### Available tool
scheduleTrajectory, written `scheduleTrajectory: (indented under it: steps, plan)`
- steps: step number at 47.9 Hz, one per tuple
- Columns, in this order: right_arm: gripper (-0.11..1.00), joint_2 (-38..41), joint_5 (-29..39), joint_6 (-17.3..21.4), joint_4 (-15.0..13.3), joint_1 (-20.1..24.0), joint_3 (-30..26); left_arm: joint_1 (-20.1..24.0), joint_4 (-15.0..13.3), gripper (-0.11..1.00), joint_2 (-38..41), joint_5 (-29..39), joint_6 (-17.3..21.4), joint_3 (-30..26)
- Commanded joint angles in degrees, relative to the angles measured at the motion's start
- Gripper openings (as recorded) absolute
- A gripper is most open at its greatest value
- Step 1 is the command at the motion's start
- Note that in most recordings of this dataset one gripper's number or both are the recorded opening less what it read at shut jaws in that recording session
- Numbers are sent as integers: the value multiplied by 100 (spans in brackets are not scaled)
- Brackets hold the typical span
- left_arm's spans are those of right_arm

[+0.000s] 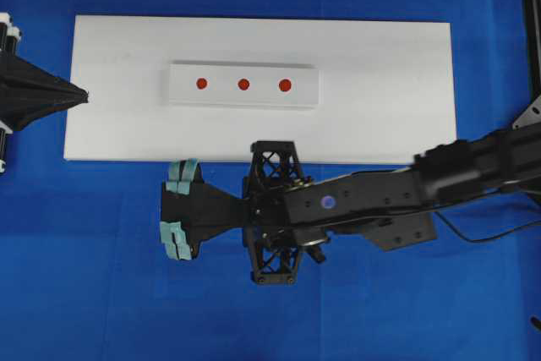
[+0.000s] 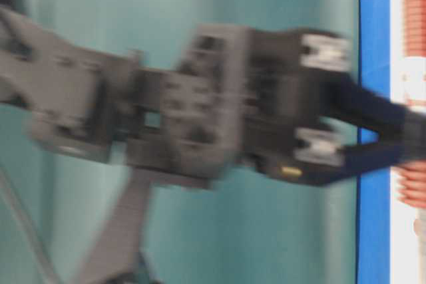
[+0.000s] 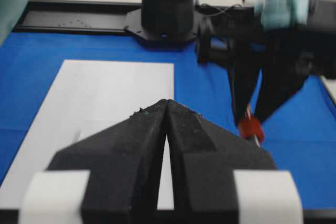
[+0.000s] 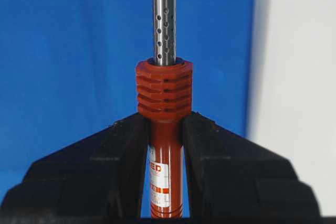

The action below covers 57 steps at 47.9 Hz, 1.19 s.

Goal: Touch the tip of the soldering iron to the mark.
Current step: 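Lower the soldering iron onto the blue table with the right gripper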

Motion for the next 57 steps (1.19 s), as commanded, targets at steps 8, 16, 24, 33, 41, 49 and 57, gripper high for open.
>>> scheduleTrajectory:
  steps: [8,16,24,33,41,49,57]
  plan:
    - [6,149,-1204,-18,167,0,431,0,0,0,26,-35,0,-53]
    - [6,255,-1863,-26,255,0,773,-9,9,0,26,-26,0,-53]
    - [6,431,-2382,-70,272,35,949,-9,9,0,18,-26,0,-53]
    - [6,519,-2584,-62,272,44,1028,-9,9,0,26,-26,0,-53]
    - [6,519,-2584,-62,272,44,1046,0,0,0,26,-26,0,-53]
    - [7,519,-2593,-70,272,53,1046,-9,0,0,26,-26,0,-53]
    - [8,519,-2584,-62,264,44,1046,-9,9,0,26,-26,0,-53]
